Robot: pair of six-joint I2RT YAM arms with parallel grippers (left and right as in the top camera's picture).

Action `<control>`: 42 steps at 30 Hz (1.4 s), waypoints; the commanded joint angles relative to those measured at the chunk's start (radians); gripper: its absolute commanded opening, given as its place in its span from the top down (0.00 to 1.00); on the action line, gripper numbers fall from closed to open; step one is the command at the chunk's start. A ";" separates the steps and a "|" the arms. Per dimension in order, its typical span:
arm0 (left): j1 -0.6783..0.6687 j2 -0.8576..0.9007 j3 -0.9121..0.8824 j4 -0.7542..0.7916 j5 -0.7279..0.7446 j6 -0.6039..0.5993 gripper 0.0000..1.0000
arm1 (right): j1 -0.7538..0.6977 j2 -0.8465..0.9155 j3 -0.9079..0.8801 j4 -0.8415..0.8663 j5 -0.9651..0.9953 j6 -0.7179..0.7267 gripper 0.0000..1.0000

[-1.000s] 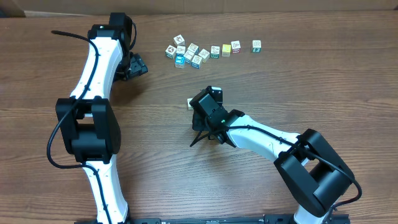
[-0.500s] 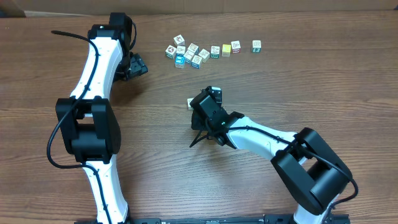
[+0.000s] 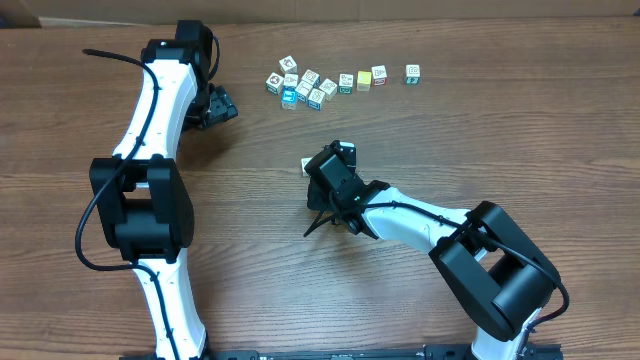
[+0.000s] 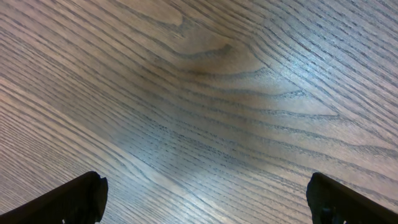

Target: Form a horizontal line

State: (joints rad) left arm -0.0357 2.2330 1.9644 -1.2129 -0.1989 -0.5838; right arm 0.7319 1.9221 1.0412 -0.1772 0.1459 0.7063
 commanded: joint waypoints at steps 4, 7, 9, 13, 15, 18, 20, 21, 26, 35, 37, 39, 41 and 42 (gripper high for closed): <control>-0.004 -0.021 0.021 -0.002 -0.010 0.005 0.00 | -0.003 0.005 -0.007 0.011 0.022 0.005 0.96; -0.004 -0.021 0.021 -0.002 -0.010 0.004 0.00 | -0.003 0.005 -0.007 0.015 0.023 0.005 0.96; -0.004 -0.021 0.021 -0.002 -0.010 0.005 0.00 | -0.003 0.005 -0.007 0.015 0.023 0.005 0.96; -0.004 -0.021 0.021 -0.002 -0.010 0.004 0.00 | -0.003 0.005 -0.007 0.018 0.035 0.005 0.96; -0.004 -0.021 0.021 -0.002 -0.010 0.005 0.00 | -0.003 0.005 -0.007 0.024 0.038 0.004 0.96; -0.004 -0.021 0.021 -0.002 -0.010 0.005 0.00 | -0.003 0.005 -0.007 0.031 0.040 0.004 0.96; -0.004 -0.021 0.021 -0.002 -0.010 0.004 0.00 | -0.003 0.005 -0.007 0.037 0.050 0.004 0.96; -0.004 -0.021 0.021 -0.002 -0.010 0.004 0.00 | -0.003 0.005 -0.007 0.039 0.056 0.004 0.96; -0.004 -0.021 0.021 -0.002 -0.010 0.004 0.00 | -0.003 0.005 -0.007 0.042 0.063 0.004 0.96; -0.004 -0.021 0.021 -0.002 -0.010 0.004 0.00 | -0.003 0.005 -0.007 0.051 0.064 0.002 0.96; -0.004 -0.021 0.021 -0.002 -0.010 0.004 0.00 | -0.003 0.005 -0.007 0.053 0.064 0.000 0.96; -0.004 -0.021 0.021 -0.002 -0.010 0.004 0.00 | -0.003 0.005 -0.007 0.053 0.066 0.000 0.96; -0.004 -0.021 0.021 -0.002 -0.010 0.004 0.00 | -0.003 0.005 -0.007 0.053 0.074 0.001 0.96; -0.004 -0.021 0.021 -0.002 -0.010 0.004 0.00 | -0.003 0.005 -0.007 0.054 0.075 0.001 0.96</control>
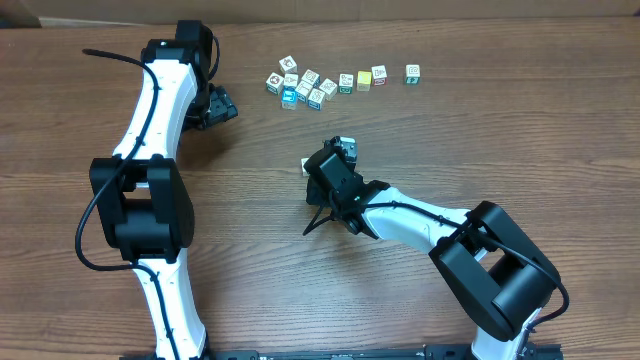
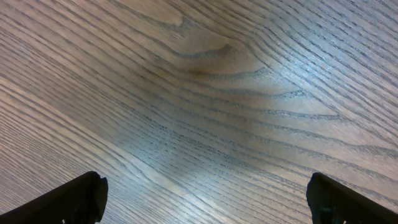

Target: Form a horizontal line

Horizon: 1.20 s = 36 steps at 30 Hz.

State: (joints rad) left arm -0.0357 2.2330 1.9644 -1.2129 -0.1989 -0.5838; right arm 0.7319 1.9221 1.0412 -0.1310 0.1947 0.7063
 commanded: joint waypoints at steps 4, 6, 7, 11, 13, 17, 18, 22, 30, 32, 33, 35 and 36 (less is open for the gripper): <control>-0.004 -0.021 0.021 -0.002 -0.010 0.004 0.00 | -0.003 0.005 -0.007 0.009 0.029 0.001 0.96; -0.004 -0.021 0.021 -0.002 -0.010 0.004 0.00 | -0.003 0.005 -0.007 0.010 0.030 0.001 0.96; -0.004 -0.021 0.021 -0.002 -0.010 0.004 0.00 | -0.003 0.005 -0.007 0.010 0.030 0.001 0.96; -0.004 -0.021 0.021 -0.002 -0.010 0.004 0.00 | -0.003 0.005 -0.007 0.010 0.030 0.001 0.96; -0.004 -0.021 0.021 -0.002 -0.010 0.004 0.00 | -0.003 0.005 -0.007 0.011 0.032 0.001 0.96; -0.004 -0.021 0.021 -0.002 -0.010 0.004 0.00 | -0.003 0.005 -0.007 0.018 0.042 0.000 0.96; -0.004 -0.021 0.021 -0.002 -0.010 0.004 0.00 | -0.003 0.005 -0.007 0.019 0.047 0.001 0.96; -0.004 -0.021 0.021 -0.002 -0.010 0.004 0.00 | -0.003 0.005 -0.007 0.018 0.048 0.001 0.96; -0.004 -0.021 0.021 -0.002 -0.010 0.004 0.00 | -0.003 0.005 -0.007 0.015 0.048 0.001 0.96; -0.004 -0.021 0.021 -0.002 -0.010 0.004 0.00 | -0.003 0.005 -0.007 0.018 0.049 0.001 0.96; -0.004 -0.021 0.021 -0.002 -0.010 0.004 0.00 | -0.003 0.005 -0.007 0.019 0.051 0.001 0.96; -0.004 -0.021 0.021 -0.002 -0.010 0.004 0.00 | -0.003 0.005 -0.007 0.022 0.052 0.000 0.96; -0.004 -0.021 0.021 -0.002 -0.010 0.005 0.00 | -0.003 0.005 -0.007 0.024 0.052 0.001 0.96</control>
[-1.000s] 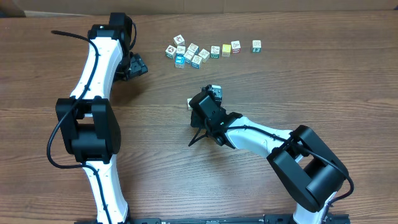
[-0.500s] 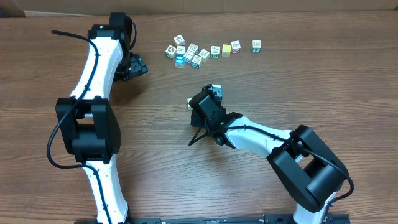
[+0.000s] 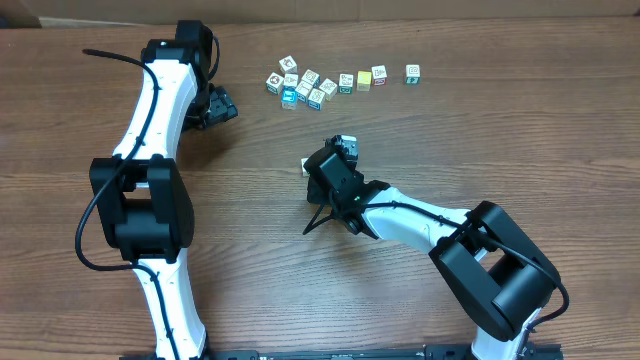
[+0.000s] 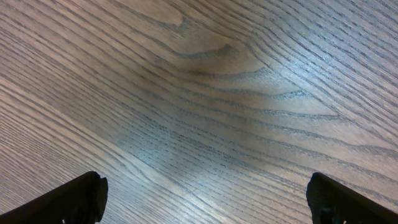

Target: Form a horizontal line

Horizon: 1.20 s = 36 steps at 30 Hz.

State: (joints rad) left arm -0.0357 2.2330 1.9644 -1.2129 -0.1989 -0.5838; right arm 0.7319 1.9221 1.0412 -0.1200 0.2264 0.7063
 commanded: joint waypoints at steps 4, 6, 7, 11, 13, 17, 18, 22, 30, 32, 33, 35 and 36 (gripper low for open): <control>-0.004 -0.021 0.021 -0.002 -0.010 0.004 0.00 | -0.003 0.005 -0.007 0.019 0.021 0.000 0.96; -0.004 -0.021 0.021 -0.002 -0.010 0.004 0.00 | -0.003 0.005 -0.007 0.019 0.027 0.000 0.96; -0.004 -0.021 0.021 -0.002 -0.010 0.004 0.00 | -0.003 0.005 -0.007 0.019 0.027 0.001 0.96; -0.004 -0.021 0.021 -0.002 -0.010 0.004 0.00 | -0.003 0.005 -0.007 0.016 0.027 0.000 0.96; -0.004 -0.021 0.021 -0.002 -0.010 0.004 0.00 | -0.003 0.005 -0.007 0.019 0.027 0.000 0.96; -0.004 -0.021 0.021 -0.002 -0.010 0.005 0.00 | -0.003 0.005 -0.007 0.018 0.027 0.000 0.96; -0.004 -0.021 0.021 -0.002 -0.010 0.004 0.00 | -0.003 0.005 -0.007 0.017 0.027 0.001 0.96; -0.004 -0.021 0.021 -0.002 -0.010 0.005 0.00 | -0.003 0.004 -0.007 0.005 0.017 0.001 0.96; -0.004 -0.021 0.021 -0.002 -0.010 0.004 0.00 | -0.003 -0.105 0.014 -0.166 -0.017 -0.023 0.96; -0.004 -0.021 0.021 -0.002 -0.010 0.005 0.00 | -0.003 -0.158 0.021 -0.219 -0.016 -0.068 0.96; -0.004 -0.021 0.021 -0.002 -0.010 0.004 0.00 | -0.003 -0.188 0.021 -0.243 -0.002 -0.080 0.96; -0.004 -0.021 0.021 -0.002 -0.010 0.005 0.00 | -0.003 -0.232 0.021 -0.281 0.061 -0.079 0.96; -0.004 -0.021 0.021 -0.002 -0.010 0.004 0.01 | -0.003 -0.250 0.021 -0.305 0.120 -0.079 0.96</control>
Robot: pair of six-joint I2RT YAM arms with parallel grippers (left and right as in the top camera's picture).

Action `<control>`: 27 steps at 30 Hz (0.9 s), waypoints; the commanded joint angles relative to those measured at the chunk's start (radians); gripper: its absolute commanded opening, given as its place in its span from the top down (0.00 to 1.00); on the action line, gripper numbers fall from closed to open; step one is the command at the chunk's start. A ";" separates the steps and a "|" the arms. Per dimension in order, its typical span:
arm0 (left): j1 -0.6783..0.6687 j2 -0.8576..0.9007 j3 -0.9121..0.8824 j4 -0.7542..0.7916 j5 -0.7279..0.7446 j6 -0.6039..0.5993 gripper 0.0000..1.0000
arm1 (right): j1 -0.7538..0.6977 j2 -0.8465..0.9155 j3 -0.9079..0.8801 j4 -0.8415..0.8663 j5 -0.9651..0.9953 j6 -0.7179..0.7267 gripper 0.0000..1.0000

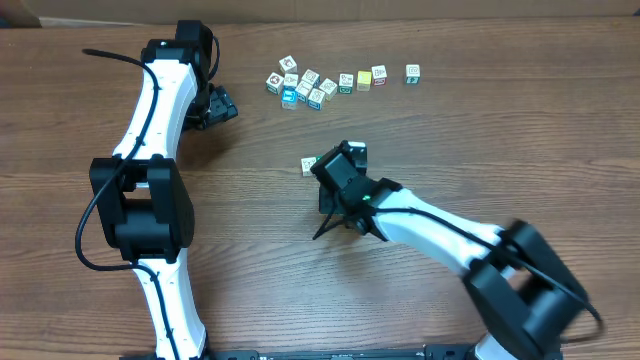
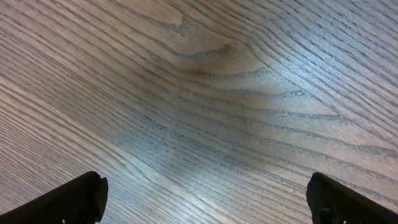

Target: Form a horizontal line

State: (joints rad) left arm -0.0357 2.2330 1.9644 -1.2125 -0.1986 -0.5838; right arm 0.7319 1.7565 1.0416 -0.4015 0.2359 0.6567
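Note:
Several small picture cubes (image 1: 328,87) lie at the far middle of the table: a loose clump on the left, trailing right into a rough row that ends at a lone cube (image 1: 412,73). One more white cube (image 1: 309,164) sits mid-table. My right gripper (image 1: 350,153) is just right of it, apart from it; whether its jaws are open or shut does not show. My left gripper (image 1: 222,105) hovers left of the clump, and in the left wrist view the left gripper (image 2: 204,190) is open over bare wood, holding nothing.
The wooden table (image 1: 480,130) carries nothing else. The left arm (image 1: 150,120) runs down the left side. The right arm (image 1: 440,225), blurred by motion, reaches in from the near right, with black cables hanging under its wrist.
My right arm has shifted a little to the right and is motion-blurred. The mid-table cube, half hidden by the wrist before, now shows in full. The left arm has not moved.
At every earlier moment my right gripper hovered beside the mid-table cube with only slight shifts of its head. My left gripper stayed open and still over bare wood. The far cubes kept their places. Now the right arm stands further right of that cube.

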 commanded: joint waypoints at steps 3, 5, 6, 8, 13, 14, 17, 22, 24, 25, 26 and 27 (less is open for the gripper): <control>-0.004 -0.021 0.021 -0.002 -0.011 0.005 0.00 | -0.003 -0.094 0.020 -0.058 0.231 -0.029 0.93; -0.004 -0.021 0.021 -0.002 -0.011 0.005 0.00 | -0.003 -0.093 0.010 -0.056 0.278 -0.029 0.84; -0.004 -0.021 0.021 -0.002 -0.011 0.005 0.00 | -0.003 -0.093 0.008 -0.053 0.289 -0.029 0.82; -0.004 -0.021 0.021 -0.002 -0.011 0.005 0.00 | -0.003 -0.093 0.008 -0.053 0.298 -0.029 0.82; -0.004 -0.021 0.021 -0.002 -0.011 0.005 0.00 | -0.009 -0.093 0.007 -0.055 0.314 -0.029 0.65; -0.004 -0.021 0.021 -0.002 -0.011 0.005 0.00 | -0.016 -0.093 0.007 -0.055 0.313 -0.028 0.61; -0.004 -0.021 0.021 -0.002 -0.011 0.004 0.00 | -0.052 -0.093 0.007 -0.069 0.302 0.008 0.46; -0.004 -0.021 0.021 -0.002 -0.011 0.004 0.00 | -0.154 -0.089 0.006 -0.073 0.140 0.003 0.39; -0.004 -0.021 0.021 -0.002 -0.011 0.004 0.00 | -0.201 -0.084 0.006 -0.072 0.056 -0.012 0.34; -0.004 -0.021 0.021 -0.002 -0.011 0.004 0.00 | -0.221 -0.080 0.006 -0.072 0.021 -0.026 0.30; -0.004 -0.021 0.021 -0.002 -0.011 0.005 0.00 | -0.240 -0.077 0.006 -0.068 -0.016 -0.042 0.27; -0.004 -0.021 0.021 -0.002 -0.011 0.004 0.00 | -0.259 -0.072 0.007 -0.068 -0.050 -0.057 0.23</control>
State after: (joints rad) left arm -0.0357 2.2330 1.9644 -1.2129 -0.1989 -0.5838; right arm 0.5117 1.6665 1.0470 -0.4721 0.3286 0.6422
